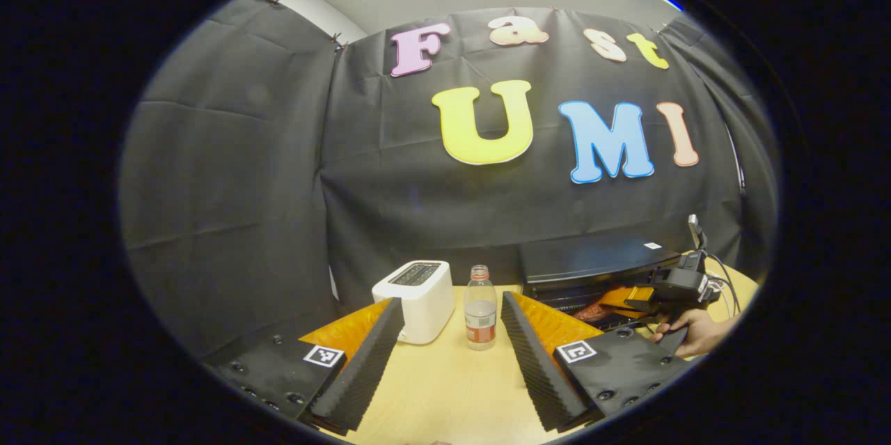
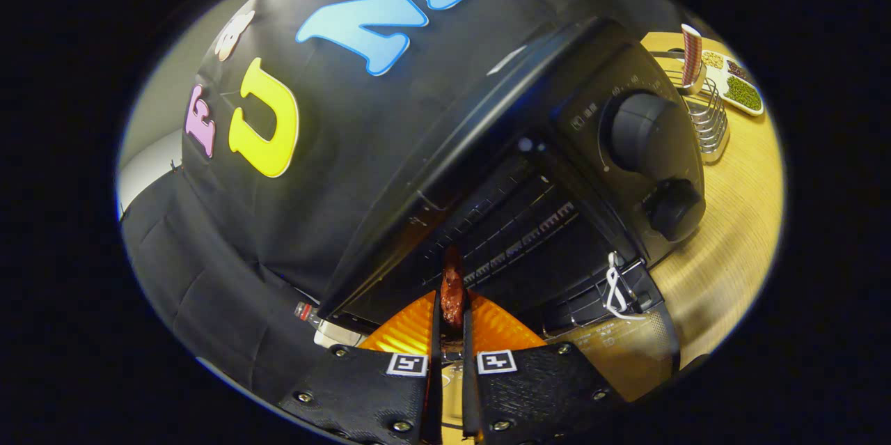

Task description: Open the electric oven with the left hand, put the food in, and close the electric oven.

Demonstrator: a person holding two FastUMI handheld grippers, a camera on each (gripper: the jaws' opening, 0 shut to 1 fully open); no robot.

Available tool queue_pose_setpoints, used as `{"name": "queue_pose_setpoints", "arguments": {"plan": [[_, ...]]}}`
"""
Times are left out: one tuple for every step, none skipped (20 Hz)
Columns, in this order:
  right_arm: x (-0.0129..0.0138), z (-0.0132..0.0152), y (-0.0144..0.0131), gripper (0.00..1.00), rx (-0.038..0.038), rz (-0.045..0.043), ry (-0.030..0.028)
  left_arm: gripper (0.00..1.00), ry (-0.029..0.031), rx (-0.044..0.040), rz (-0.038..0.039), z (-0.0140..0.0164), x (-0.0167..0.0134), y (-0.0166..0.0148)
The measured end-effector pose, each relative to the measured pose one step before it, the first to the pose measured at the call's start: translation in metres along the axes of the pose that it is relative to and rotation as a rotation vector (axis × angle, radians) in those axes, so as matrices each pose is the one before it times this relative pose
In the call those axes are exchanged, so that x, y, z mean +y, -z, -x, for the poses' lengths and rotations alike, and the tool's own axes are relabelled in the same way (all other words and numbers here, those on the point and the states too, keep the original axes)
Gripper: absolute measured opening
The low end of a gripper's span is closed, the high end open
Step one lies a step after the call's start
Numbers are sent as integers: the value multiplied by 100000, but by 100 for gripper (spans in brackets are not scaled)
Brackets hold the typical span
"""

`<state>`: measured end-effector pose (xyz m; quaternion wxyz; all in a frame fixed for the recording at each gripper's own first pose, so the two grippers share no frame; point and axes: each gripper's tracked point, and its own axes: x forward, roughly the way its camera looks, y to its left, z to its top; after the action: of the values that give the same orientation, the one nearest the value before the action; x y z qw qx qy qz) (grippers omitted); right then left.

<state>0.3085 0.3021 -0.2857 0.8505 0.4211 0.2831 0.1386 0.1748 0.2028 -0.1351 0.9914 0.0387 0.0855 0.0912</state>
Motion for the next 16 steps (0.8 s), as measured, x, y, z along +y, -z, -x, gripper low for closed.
{"name": "queue_pose_setpoints", "arguments": {"plan": [[-372,2,-274,11,-1043,1490,1528,95,-428,541,135,-61,142,193],[-237,-137,-423,12,-1149,1938,271,100,-327,653,312,-19,84,163],[-273,-195,103,16,-345,2078,1302,100,-278,536,158,-195,-155,267],[-240,-29,48,18,476,1394,908,95,-84,252,74,20,-45,-36],[-535,27,-133,21,-16,1207,1963,95,147,169,-35,21,-120,36],[-640,11,38,24,420,1163,2070,95,428,-6,-260,75,-220,34],[-579,3,109,31,213,1688,1895,95,498,-65,-497,-59,-312,-11],[-391,92,25,33,423,1885,2050,99,516,-309,-716,7,-267,-198],[321,230,-327,48,-1589,2184,-1167,95,365,-338,-627,-26,-338,-110],[-295,380,-639,57,-2080,3478,1665,99,289,-283,-311,-28,-272,-265],[-515,315,-392,63,-2220,3863,2019,99,448,-272,-4,16,-367,18],[-415,291,-756,81,-1800,2646,1370,100,648,-439,151,134,-386,-145],[-207,377,-222,93,-582,1554,743,100,348,-430,-156,71,-364,-191],[43,503,-93,95,1148,555,-387,100,301,-260,-129,116,-272,-48],[-6,665,188,96,938,1537,61,100,287,-71,120,35,-377,42],[-51,778,95,96,905,2489,-214,97,453,87,608,149,-403,-6]]}}
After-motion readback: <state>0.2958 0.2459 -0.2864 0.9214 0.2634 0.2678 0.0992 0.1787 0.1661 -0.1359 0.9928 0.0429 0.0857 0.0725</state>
